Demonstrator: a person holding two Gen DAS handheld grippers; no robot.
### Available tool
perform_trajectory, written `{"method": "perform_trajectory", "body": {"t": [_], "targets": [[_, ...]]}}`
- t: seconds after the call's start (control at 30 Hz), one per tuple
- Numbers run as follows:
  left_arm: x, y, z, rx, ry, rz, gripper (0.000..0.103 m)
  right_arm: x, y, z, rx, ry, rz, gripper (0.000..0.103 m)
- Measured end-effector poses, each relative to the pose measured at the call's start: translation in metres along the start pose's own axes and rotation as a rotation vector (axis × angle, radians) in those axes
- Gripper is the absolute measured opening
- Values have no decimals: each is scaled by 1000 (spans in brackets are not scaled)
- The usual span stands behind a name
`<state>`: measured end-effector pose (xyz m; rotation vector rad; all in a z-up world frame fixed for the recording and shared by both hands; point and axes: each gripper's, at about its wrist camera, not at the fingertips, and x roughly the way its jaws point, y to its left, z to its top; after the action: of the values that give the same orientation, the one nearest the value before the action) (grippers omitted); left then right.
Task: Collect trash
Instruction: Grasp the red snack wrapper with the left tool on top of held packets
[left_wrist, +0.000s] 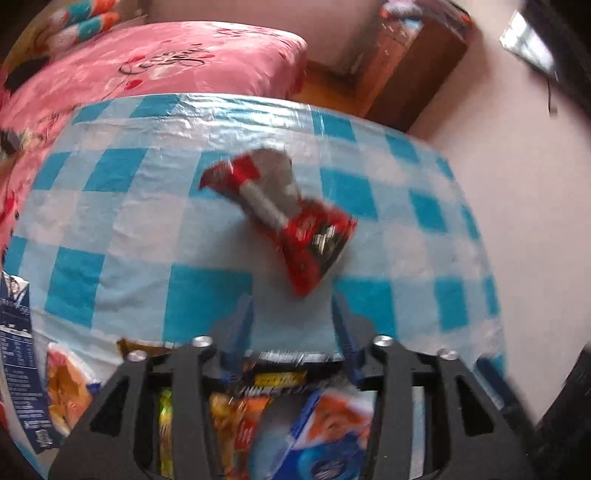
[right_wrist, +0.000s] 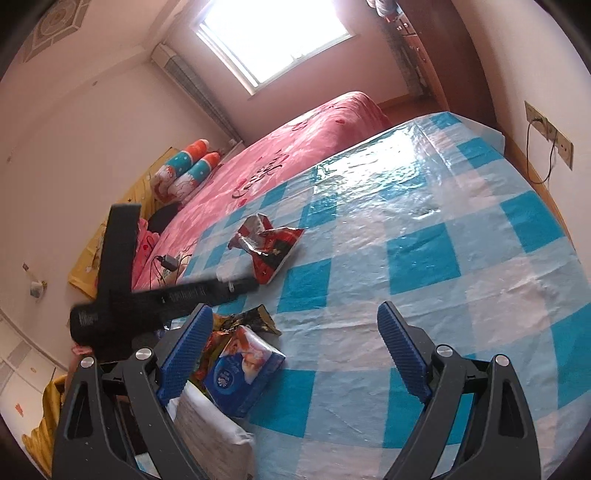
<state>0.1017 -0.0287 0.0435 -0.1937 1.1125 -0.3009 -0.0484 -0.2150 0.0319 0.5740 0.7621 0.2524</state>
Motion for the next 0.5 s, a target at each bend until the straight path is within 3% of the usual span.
{"method": "perform_trajectory", "body": {"t": [0.13, 0.5], "targets": [[4, -4, 27, -39, -54, 35, 67, -1, -2, 0, 4, 7, 12, 90], [54, -3, 62, -82, -18, 191, 67, 6, -2, 1, -12, 46, 36, 90]]}}
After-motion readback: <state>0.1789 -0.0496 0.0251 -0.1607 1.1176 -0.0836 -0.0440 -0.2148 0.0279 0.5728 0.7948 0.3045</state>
